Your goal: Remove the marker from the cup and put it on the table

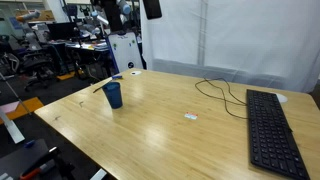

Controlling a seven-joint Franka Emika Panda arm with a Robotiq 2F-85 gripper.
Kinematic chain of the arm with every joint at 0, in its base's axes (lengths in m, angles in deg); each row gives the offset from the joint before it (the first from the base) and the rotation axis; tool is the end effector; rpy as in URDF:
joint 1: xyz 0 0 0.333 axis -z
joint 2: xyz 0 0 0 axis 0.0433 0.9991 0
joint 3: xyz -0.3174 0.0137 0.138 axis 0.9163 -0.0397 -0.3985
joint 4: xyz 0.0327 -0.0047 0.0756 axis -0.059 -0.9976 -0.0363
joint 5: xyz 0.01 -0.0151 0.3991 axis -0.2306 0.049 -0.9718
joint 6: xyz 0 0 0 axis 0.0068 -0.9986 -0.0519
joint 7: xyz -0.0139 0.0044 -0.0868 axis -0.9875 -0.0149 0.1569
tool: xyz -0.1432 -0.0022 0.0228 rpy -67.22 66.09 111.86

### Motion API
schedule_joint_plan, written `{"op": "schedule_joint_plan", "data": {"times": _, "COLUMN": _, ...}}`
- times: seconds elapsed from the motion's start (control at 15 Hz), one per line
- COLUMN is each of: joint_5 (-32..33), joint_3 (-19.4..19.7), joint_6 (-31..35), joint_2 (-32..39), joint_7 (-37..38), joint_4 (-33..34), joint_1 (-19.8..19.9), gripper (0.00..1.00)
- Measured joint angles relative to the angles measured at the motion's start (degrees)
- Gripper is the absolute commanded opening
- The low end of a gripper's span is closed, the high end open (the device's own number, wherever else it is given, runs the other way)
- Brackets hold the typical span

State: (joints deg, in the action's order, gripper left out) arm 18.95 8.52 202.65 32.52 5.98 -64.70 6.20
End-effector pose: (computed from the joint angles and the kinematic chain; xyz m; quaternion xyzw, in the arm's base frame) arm 0.3459 -0.1496 0.4674 0.9962 0.0124 0.0327 0.0792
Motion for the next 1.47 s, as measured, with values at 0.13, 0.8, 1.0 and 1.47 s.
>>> {"op": "schedule_joint_plan", "data": {"times": 0.13, "joint_5": 0.00, "joint_3": 0.00, "joint_6": 0.03, "joint_2": -0.15, "joint_7": 0.01, "joint_4": 0.34, "joint_1": 0.00, "gripper": 1.00}}
{"op": "schedule_joint_plan", "data": {"times": 0.8, "joint_5": 0.00, "joint_3": 0.00, "joint_6": 0.02, "joint_2": -0.21, "joint_7": 0.01, "joint_4": 0.38, "joint_1": 0.00, "gripper": 1.00}}
{"op": "schedule_joint_plan", "data": {"times": 1.0, "joint_5": -1.93, "joint_3": -0.62, "joint_6": 0.24, "joint_2": -0.13, "joint_7": -0.91, "joint_4": 0.39, "joint_1": -1.94, "gripper": 1.00}}
{"op": "schedule_joint_plan", "data": {"times": 1.47, "joint_5": -15.79, "joint_3": -9.25, "joint_6": 10.37, "joint_2": 8.70, "joint_7": -4.09, "joint_4": 4.26, "joint_1": -21.10, "gripper": 1.00}}
